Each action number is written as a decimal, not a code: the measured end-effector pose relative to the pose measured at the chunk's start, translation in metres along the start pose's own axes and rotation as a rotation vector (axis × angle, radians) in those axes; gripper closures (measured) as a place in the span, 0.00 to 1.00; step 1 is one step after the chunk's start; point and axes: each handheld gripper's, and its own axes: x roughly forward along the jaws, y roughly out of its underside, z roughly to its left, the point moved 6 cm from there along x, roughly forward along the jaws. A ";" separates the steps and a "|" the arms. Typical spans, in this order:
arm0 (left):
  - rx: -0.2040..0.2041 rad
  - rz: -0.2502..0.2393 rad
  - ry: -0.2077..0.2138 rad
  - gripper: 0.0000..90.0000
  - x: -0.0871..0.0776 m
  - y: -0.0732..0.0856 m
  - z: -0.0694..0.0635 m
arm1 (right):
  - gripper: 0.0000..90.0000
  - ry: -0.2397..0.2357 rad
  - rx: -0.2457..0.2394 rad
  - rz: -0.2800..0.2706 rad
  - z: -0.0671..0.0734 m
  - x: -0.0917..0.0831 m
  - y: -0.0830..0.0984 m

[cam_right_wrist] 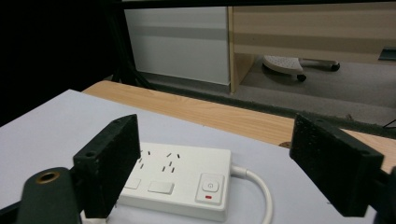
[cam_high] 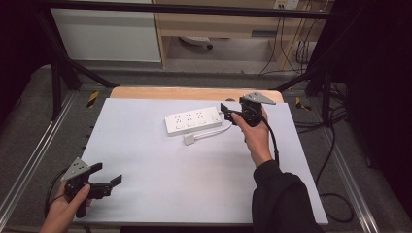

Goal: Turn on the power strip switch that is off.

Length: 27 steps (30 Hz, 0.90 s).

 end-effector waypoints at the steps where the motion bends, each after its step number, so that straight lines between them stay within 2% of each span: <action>1: 0.000 0.000 0.000 0.07 0.000 0.000 0.000 | 0.20 0.000 0.001 0.001 0.000 0.002 0.000; 12: -0.001 0.001 0.001 0.07 0.000 0.000 0.000 | 0.30 0.021 0.010 -0.013 0.000 0.018 0.000; 27: 0.007 0.004 -0.003 0.08 0.001 0.000 0.000 | 0.45 0.034 0.008 -0.013 -0.001 0.029 0.004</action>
